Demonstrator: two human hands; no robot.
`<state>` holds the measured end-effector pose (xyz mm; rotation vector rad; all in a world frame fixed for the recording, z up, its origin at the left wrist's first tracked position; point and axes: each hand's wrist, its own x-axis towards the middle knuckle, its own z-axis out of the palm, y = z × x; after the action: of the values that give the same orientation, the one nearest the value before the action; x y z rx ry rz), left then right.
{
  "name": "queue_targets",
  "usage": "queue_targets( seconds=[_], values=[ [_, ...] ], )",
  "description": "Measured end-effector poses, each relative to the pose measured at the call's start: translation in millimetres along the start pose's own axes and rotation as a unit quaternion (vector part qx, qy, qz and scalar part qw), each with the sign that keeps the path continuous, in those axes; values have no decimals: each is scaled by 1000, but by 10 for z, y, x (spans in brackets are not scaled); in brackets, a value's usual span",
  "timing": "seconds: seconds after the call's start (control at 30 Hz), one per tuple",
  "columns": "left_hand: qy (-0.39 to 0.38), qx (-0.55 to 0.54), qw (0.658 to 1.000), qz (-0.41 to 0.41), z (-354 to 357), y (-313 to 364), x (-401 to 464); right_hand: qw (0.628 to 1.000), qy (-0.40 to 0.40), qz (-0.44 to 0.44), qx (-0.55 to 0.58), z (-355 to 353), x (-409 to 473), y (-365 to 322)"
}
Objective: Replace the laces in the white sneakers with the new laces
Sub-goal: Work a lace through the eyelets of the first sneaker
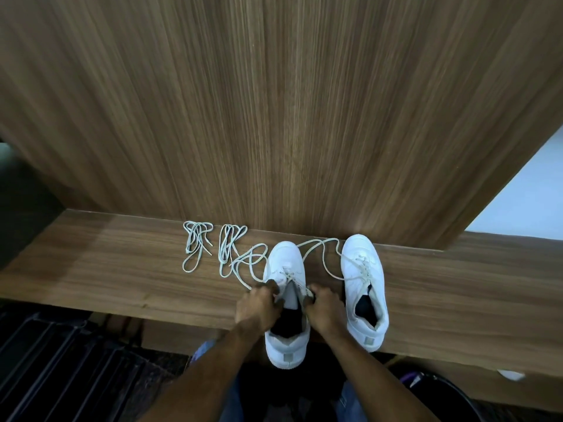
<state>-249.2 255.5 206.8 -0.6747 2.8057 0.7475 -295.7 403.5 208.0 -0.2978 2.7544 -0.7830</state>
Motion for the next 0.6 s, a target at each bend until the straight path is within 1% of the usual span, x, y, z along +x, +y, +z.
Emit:
queue_targets(
  seconds=[0.03,0.1,0.2,0.3,0.37,0.47,0.53,0.57,0.6],
  values=[
    [3,-8,1000,-21,22,-47,5,1000,-4,-5,-15,-2,-3,8],
    [5,-85,994,-62,4,-120,44,999,-9,-18,-45,-6,-14,35],
    [-7,-161,984,-81,-48,-158,80,994,-11,-58,-92,-27,-24,6],
    [8,-177,979,-97,11,-177,78,971,-18,-149,-188,12,40,-136],
    [11,-172,979,-107,54,-192,71,958,-29,-171,-229,66,130,-226],
    [11,-169,979,-112,72,-190,64,942,-2,-189,-278,100,220,-305],
    [14,-165,979,-123,85,-195,65,940,-3,-189,-283,103,268,-345],
    [15,-162,978,-127,88,-193,60,949,-1,-178,-258,96,293,-362],
    [13,-160,978,-135,91,-189,59,966,8,-150,-210,92,329,-360]
  ],
)
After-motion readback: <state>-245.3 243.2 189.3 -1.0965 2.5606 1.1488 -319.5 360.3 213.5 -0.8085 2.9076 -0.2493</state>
